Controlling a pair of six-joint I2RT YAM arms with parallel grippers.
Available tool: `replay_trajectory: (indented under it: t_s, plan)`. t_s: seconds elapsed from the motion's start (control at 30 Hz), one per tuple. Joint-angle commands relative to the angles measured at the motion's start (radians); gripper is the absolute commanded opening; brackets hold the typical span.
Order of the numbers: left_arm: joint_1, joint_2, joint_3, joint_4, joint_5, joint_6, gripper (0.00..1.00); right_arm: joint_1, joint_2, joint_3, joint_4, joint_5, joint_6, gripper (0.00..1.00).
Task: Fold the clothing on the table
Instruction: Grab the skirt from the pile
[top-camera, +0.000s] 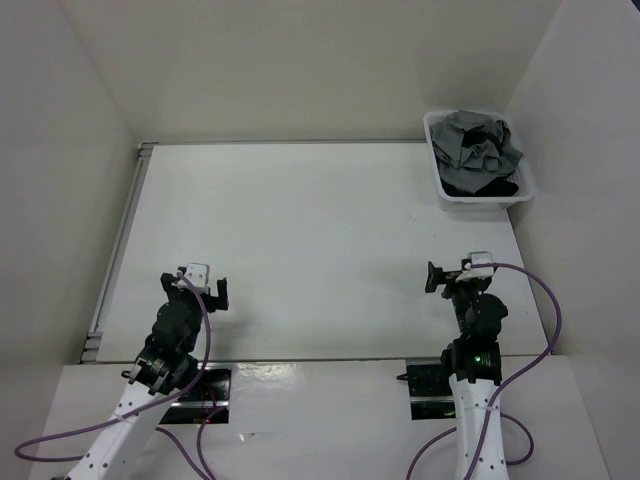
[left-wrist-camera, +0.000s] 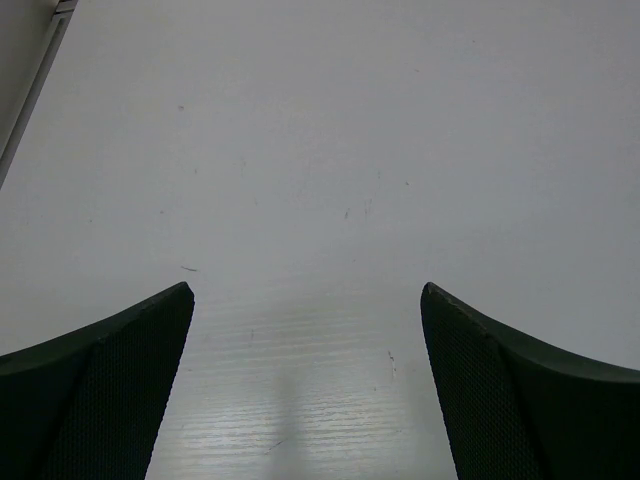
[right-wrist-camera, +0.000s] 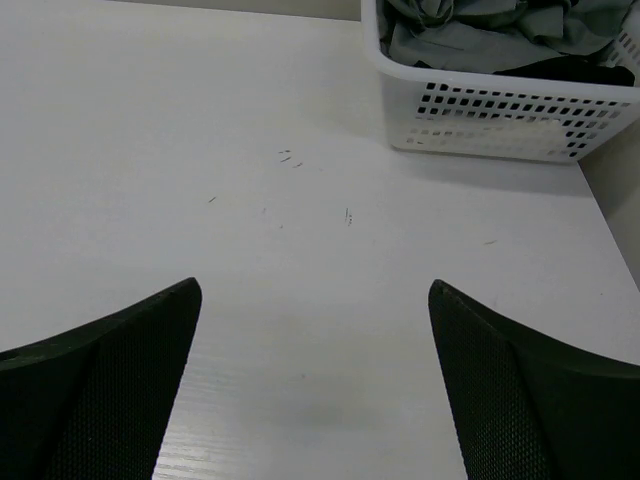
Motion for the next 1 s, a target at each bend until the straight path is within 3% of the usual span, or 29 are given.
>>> replay_trajectory:
  t_s: [0.0,0.37,0.53,0.73,0.83,0.9,0.97]
  plan:
    - [0.005,-0.141,-0.033,0.026,0.005,0.001,1.00,-0.005,-0.079,-0.052,0.010,0.006,0.007,0.98]
    - [0.005,-0.141,-0.033,0.026,0.005,0.001,1.00,-0.005,-0.079,-0.041,0.020,-0.012,-0.002,0.98]
    - [0.005,-0.141,-0.033,0.026,0.005,0.001,1.00,-0.005,-0.079,0.107,0.038,-0.061,0.048,0.98]
    - [0.005,-0.141,-0.033,0.026,0.051,0.024,1.00,-0.005,-0.059,0.322,-0.015,0.095,0.094,0.98]
    - [0.005,-0.141,0.025,0.090,0.215,0.223,1.00,-0.005,0.080,0.469,-0.051,0.168,0.120,0.98]
    - [0.005,-0.141,0.071,0.204,0.164,0.222,1.00,-0.005,0.276,0.628,-0.138,0.215,0.145,0.98]
    - [0.005,-0.141,0.141,0.207,0.223,0.362,1.00,-0.005,0.478,0.740,-0.255,0.197,0.134,0.98]
